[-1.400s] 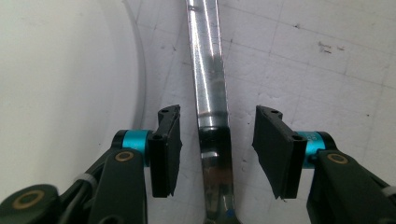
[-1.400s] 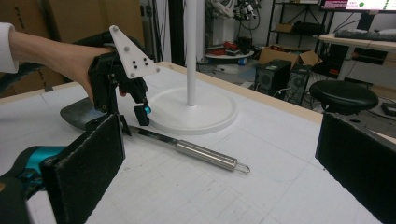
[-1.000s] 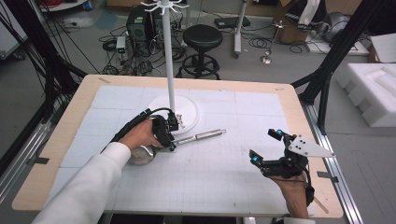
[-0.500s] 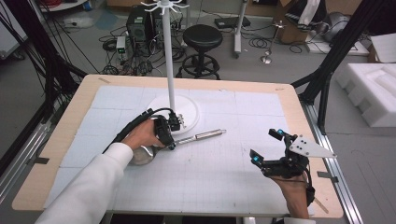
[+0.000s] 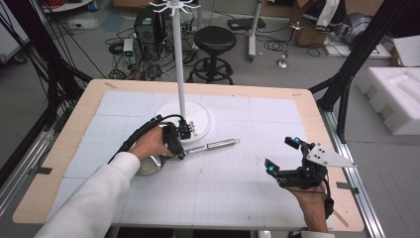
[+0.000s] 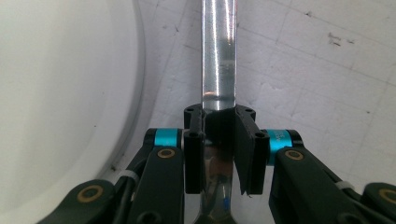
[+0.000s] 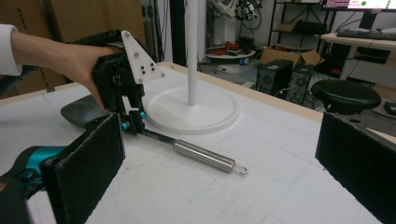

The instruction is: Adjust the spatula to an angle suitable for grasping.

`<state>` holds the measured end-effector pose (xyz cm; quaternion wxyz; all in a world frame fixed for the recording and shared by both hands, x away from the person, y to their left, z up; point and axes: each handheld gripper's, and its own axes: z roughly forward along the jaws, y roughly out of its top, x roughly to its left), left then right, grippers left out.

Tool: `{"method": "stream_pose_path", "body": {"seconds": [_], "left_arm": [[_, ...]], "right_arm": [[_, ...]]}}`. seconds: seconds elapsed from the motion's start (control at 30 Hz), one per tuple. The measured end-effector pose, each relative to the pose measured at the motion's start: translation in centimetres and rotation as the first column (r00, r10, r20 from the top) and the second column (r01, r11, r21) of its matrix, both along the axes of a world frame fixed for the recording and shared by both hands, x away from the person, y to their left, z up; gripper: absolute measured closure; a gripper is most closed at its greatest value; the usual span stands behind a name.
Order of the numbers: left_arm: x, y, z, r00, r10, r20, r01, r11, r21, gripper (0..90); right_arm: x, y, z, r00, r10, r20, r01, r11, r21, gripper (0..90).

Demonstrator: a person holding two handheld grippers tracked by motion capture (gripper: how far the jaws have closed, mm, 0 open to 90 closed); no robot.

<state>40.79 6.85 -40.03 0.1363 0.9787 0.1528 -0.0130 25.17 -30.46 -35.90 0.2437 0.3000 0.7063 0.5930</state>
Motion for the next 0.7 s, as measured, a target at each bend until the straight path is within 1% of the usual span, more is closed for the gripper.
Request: {"method": "stream_pose_path", "body": {"seconds": [0.03,0.13,0.2,0.27,0.37,0.53,0.57,0.6,0.7], "left_arm": [[0.0,0.2,0.2,1.0000,-0.004,0.007,0.004,0.9999,-0.010,74.9],[-0.2,0.7,1.0,0.9996,-0.017,0.022,0.017,0.9992,-0.037,74.9],[-0.3,1.2,1.7,0.9994,-0.025,0.025,0.026,0.9983,-0.053,74.9],[-0.5,1.6,2.3,0.9989,-0.026,0.039,0.028,0.9982,-0.053,74.9],[-0.9,2.4,3.2,0.9985,-0.025,0.049,0.028,0.9973,-0.067,74.9],[-1.6,3.6,4.8,0.9969,-0.042,0.067,0.048,0.9946,-0.092,74.9],[-1.7,3.8,5.0,0.9964,-0.043,0.073,0.050,0.9940,-0.097,74.9],[-1.9,4.1,5.4,0.9958,-0.049,0.078,0.057,0.9935,-0.098,74.9],[-2.2,4.8,6.0,0.9958,-0.049,0.078,0.057,0.9929,-0.104,74.9]], "right_arm": [[0.0,0.0,0.0,1.0000,0.001,-0.008,-0.001,1.000,0.002,0.4],[0.0,0.0,0.0,1.0000,0.001,-0.007,-0.001,1.000,0.001,0.4],[0.0,0.0,0.0,1.0000,0.001,-0.008,-0.001,1.000,0.000,0.4],[0.0,0.0,0.0,1.0000,0.002,-0.007,-0.002,1.000,0.001,0.4],[-0.1,0.0,0.1,1.0000,0.001,-0.002,-0.001,1.000,0.002,0.4],[-0.2,0.0,0.3,1.0000,0.001,0.003,-0.001,1.000,0.005,0.4],[-0.1,0.0,0.3,0.9999,0.001,0.011,-0.001,1.000,0.000,0.4],[-0.2,0.0,0.4,1.0000,0.001,0.006,-0.001,1.000,0.005,0.4],[-0.2,-0.1,0.4,0.9999,0.000,0.014,0.000,1.000,0.004,0.4]]}}
